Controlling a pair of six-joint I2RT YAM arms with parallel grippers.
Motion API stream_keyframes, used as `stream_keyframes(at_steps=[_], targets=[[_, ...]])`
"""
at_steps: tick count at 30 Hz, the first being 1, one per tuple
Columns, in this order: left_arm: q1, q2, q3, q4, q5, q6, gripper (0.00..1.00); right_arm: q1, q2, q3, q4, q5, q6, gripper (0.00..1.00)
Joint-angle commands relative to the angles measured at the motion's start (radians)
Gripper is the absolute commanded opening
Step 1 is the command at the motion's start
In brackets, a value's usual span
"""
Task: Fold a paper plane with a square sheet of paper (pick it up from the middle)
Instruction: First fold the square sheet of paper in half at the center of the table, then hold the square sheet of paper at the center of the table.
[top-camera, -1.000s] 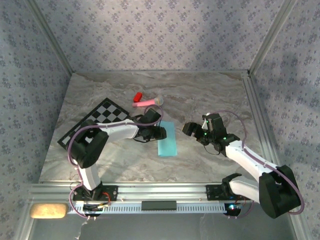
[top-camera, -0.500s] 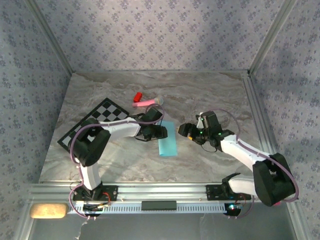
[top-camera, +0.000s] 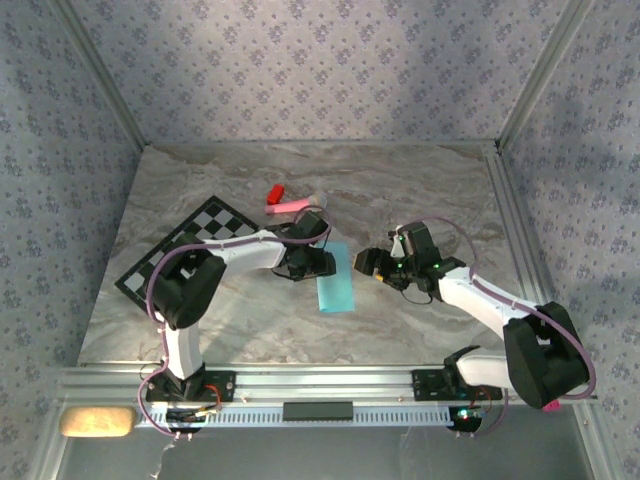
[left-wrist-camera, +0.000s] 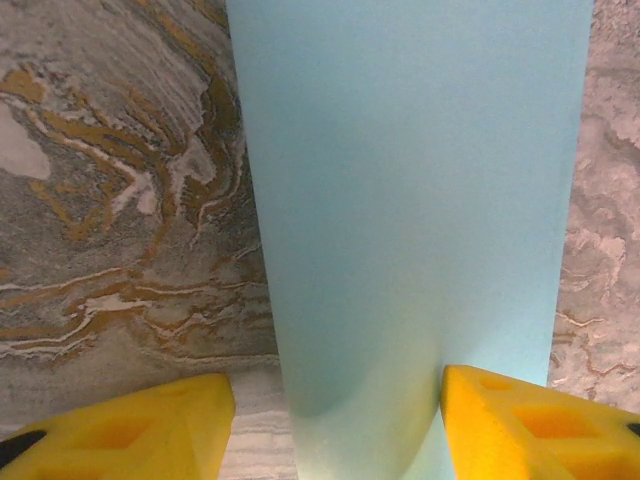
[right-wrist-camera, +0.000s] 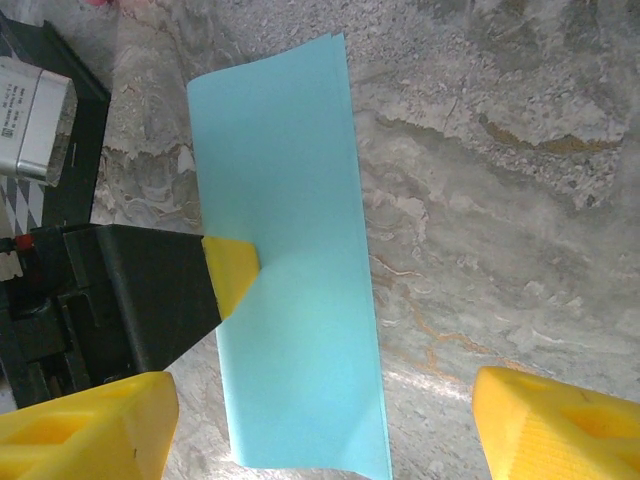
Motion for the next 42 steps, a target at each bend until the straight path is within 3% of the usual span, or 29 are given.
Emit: stream_keyframes(at_steps=[1, 10, 19, 42], targets=[[-0.003, 0.070, 0.005, -0.042, -0.045, 0.018, 0.60, 0.004, -0.008, 0.028, -0.041, 0.026, -0.023, 0.79], [-0.019, 0.109, 0.050, -0.072, -0.050, 0.074, 0.61, 0.003, -0.007, 0.023, -0.053, 0.045, -0.022, 0.80], [-0.020, 0.131, 0.067, -0.091, -0.061, 0.028, 0.61, -0.005, -0.010, 0.041, -0.079, 0.040, -0.035, 0.80], [-0.019, 0.162, 0.079, -0.075, -0.040, 0.077, 0.62, -0.009, 0.005, 0.040, -0.079, 0.036, -0.035, 0.80]])
